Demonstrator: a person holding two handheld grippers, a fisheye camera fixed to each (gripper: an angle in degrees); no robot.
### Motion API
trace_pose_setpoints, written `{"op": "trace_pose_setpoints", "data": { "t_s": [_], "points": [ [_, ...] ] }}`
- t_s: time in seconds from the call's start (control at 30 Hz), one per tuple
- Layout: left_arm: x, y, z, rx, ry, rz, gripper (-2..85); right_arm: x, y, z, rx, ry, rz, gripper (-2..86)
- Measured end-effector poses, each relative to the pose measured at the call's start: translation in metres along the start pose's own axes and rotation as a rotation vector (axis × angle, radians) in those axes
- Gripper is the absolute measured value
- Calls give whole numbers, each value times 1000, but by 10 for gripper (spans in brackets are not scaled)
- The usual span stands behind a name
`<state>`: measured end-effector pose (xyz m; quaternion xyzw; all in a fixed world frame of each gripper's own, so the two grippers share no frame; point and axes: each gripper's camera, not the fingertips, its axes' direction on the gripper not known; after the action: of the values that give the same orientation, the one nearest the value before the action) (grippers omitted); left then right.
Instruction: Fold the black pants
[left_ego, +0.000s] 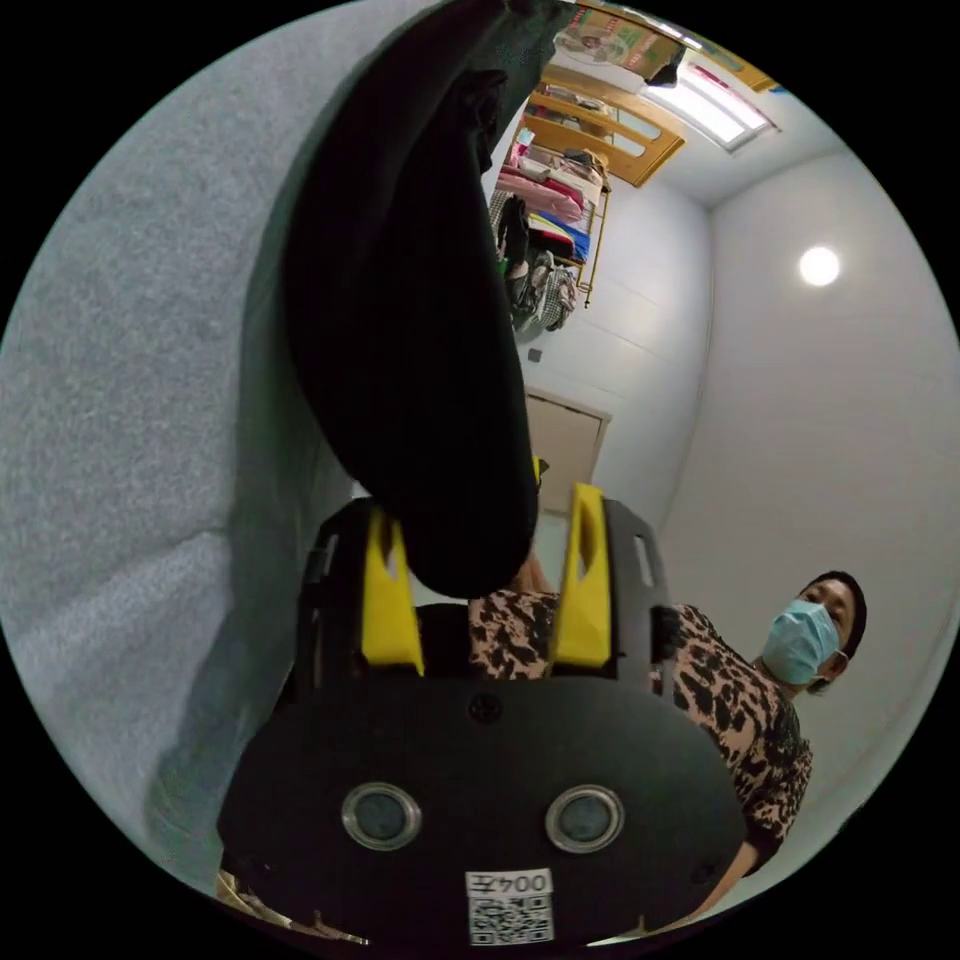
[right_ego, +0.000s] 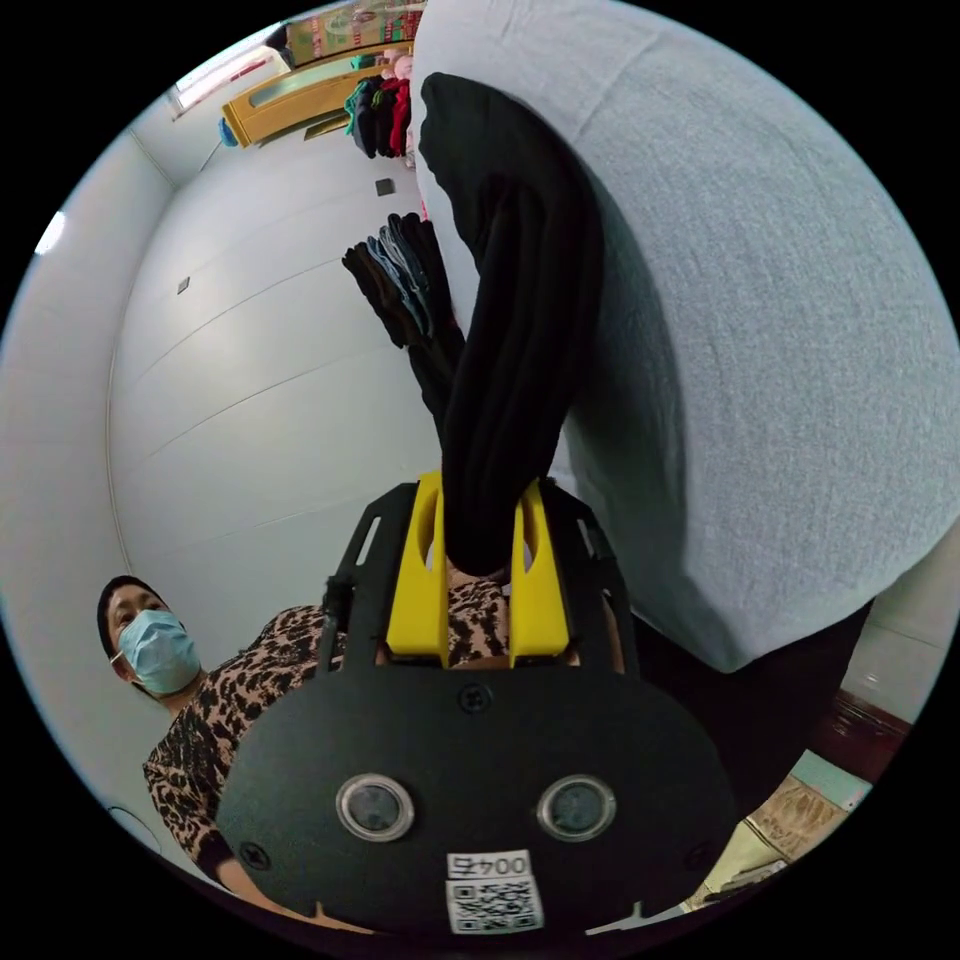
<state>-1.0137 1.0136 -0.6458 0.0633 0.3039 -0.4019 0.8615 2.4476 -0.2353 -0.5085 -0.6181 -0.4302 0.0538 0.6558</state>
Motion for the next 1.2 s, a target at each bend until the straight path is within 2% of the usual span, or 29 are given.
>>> {"op": "trace_pose_setpoints", "data": {
  "t_s": [0.03, 0.1, 0.2, 0.37, 0.47, 0.53, 0.73, 0.87, 1.0, 1.07, 1.2],
  "points": [
    [0, -3, -2, 17, -11, -8, 154, -2, 1, 5, 14, -18, -8, 107],
    [-1, -5, -6, 51, 18, -29, 135, -12, 3, 15, 29, 5, -37, 116],
    [7, -9, -5, 78, -7, -56, 122, -50, 17, 33, 27, 209, -178, 137],
    [30, -25, 2, 80, -58, -87, 116, -154, 70, 93, 46, 776, -592, 179],
    [37, -36, 7, 70, -79, -101, 116, -198, 87, 161, -17, 1060, -829, 192],
    [39, -42, 9, 67, -85, -112, 117, -215, 91, 204, -69, 1178, -953, 201],
    [42, -57, 19, 51, -79, -120, 117, -218, 86, 339, -303, 1466, -1234, 201],
    [36, -59, 27, 52, -74, -119, 119, -202, 67, 415, -344, 1671, -1359, 149],
    [29, -59, 34, 60, -76, -97, 129, -181, 37, 460, -379, 1759, -1319, 99],
    [23, -57, 35, 21, -90, -43, 135, -193, 18, 463, -343, 1619, -1207, 93],
    [28, -29, 19, 16, -86, 75, 120, -201, 4, 462, -319, 1541, -1150, 88]
  ]
}}
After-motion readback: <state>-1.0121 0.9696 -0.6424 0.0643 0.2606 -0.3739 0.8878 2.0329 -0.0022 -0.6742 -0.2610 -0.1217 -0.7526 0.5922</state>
